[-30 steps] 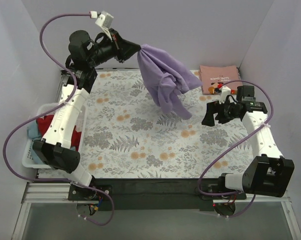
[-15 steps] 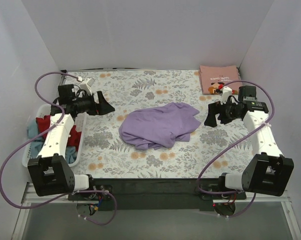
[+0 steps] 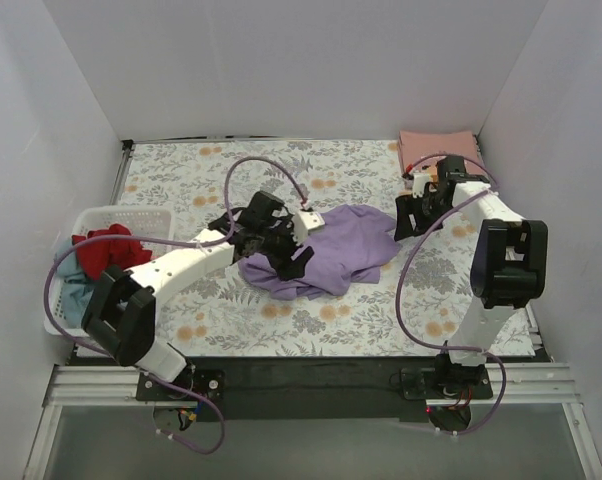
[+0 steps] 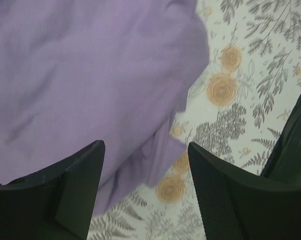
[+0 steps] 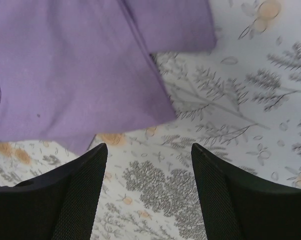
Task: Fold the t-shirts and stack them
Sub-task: Flatten the tshirt out
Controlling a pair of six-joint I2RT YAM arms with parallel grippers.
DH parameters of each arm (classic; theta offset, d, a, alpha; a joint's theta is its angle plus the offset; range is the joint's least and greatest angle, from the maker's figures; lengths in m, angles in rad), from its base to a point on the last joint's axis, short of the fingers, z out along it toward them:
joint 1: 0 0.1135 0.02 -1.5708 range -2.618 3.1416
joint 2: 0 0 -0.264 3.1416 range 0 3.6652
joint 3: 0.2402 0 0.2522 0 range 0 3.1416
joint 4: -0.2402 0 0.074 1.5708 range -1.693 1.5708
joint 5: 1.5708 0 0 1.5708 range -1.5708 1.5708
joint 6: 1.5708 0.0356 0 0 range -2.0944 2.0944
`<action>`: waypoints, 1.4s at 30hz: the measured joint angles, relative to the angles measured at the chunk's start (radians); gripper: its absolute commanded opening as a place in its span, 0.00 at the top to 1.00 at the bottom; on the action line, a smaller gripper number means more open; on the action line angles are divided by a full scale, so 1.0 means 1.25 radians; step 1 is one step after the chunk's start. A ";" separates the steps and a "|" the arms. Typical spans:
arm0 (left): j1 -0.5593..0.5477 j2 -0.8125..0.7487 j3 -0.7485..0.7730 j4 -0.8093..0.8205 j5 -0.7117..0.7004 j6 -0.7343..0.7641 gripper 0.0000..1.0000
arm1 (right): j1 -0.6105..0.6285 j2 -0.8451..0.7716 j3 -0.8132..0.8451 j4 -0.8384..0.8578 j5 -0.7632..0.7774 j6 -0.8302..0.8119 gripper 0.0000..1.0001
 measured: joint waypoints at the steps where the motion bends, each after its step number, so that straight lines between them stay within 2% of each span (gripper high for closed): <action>1: -0.022 0.006 0.006 0.019 -0.010 0.011 0.35 | 0.001 0.021 0.024 0.008 0.003 0.008 0.28; 4: -0.113 0.072 0.063 0.110 -0.038 0.051 0.38 | -0.002 0.062 0.096 0.025 0.013 0.028 0.29; 8: -0.197 0.255 0.200 0.225 -0.070 0.084 0.40 | -0.016 0.066 0.142 0.037 0.013 0.043 0.30; 12: -0.221 0.436 0.338 0.299 -0.080 0.073 0.41 | -0.046 0.066 0.150 0.042 0.009 0.049 0.30; 18: -0.220 0.603 0.472 0.359 -0.081 0.025 0.41 | -0.107 0.058 0.143 0.041 -0.018 0.049 0.29; 24: -0.226 0.688 0.581 0.381 -0.081 -0.019 0.42 | -0.148 0.024 0.122 0.029 -0.026 0.033 0.29; 34: -0.237 0.739 0.631 0.386 -0.069 -0.060 0.50 | -0.163 0.002 0.118 0.013 -0.034 0.006 0.28; 39: -0.238 0.770 0.676 0.344 -0.077 -0.088 0.61 | -0.169 0.002 0.118 0.007 -0.037 0.001 0.28; 42: -0.237 0.785 0.717 0.300 -0.091 -0.110 0.86 | -0.170 0.002 0.118 0.000 -0.042 0.001 0.28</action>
